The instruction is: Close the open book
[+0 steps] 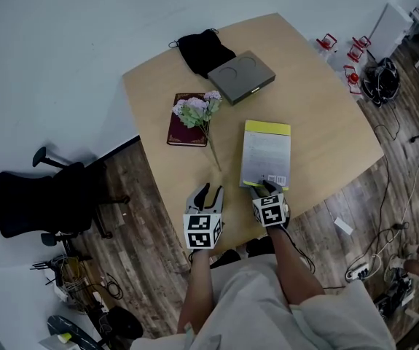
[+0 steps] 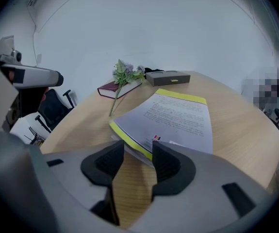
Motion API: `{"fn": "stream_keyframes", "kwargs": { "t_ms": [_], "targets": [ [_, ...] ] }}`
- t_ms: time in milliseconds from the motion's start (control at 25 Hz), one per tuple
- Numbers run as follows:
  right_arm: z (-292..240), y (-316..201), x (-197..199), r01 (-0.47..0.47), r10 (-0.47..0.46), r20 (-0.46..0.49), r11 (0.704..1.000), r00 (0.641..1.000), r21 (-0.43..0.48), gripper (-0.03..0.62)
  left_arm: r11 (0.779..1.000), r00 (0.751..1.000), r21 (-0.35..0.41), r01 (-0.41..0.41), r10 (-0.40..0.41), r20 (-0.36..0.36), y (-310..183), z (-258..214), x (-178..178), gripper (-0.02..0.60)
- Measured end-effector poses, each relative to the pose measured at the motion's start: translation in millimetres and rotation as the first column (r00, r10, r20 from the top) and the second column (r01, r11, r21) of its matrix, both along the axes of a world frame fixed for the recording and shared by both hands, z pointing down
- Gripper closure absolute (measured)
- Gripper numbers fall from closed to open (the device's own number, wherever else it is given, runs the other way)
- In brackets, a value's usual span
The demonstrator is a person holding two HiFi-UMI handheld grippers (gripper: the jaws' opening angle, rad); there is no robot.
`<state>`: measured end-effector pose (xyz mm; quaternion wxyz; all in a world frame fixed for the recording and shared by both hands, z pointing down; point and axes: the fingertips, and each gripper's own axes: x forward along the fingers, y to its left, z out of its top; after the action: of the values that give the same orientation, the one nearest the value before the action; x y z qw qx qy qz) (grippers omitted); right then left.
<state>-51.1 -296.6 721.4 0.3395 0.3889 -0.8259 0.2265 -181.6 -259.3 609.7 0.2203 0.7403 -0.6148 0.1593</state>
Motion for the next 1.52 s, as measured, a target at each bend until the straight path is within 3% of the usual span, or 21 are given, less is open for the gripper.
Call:
{"fn": "stream_keyframes", "kwargs": {
  "t_ms": [400, 840, 1520],
  "targets": [
    [-25, 23, 27, -0.154, 0.152, 0.057, 0.987, 0.987, 0.041, 0.406, 0.994, 0.994, 0.02, -0.107, 0.108, -0.014, 20, -5, 17, 0.422],
    [-69, 58, 61, -0.345, 0.322, 0.177, 0.932, 0.93, 0.114, 0.406, 0.967, 0.967, 0.047, -0.252, 0.253, -0.013, 50, -16, 44, 0.422],
    [-103, 114, 101, -0.483, 0.432, 0.259, 0.857, 0.864, 0.179, 0.407, 0.919, 0.921, 0.086, -0.386, 0.389, -0.025, 74, -23, 80, 0.422]
  ]
}}
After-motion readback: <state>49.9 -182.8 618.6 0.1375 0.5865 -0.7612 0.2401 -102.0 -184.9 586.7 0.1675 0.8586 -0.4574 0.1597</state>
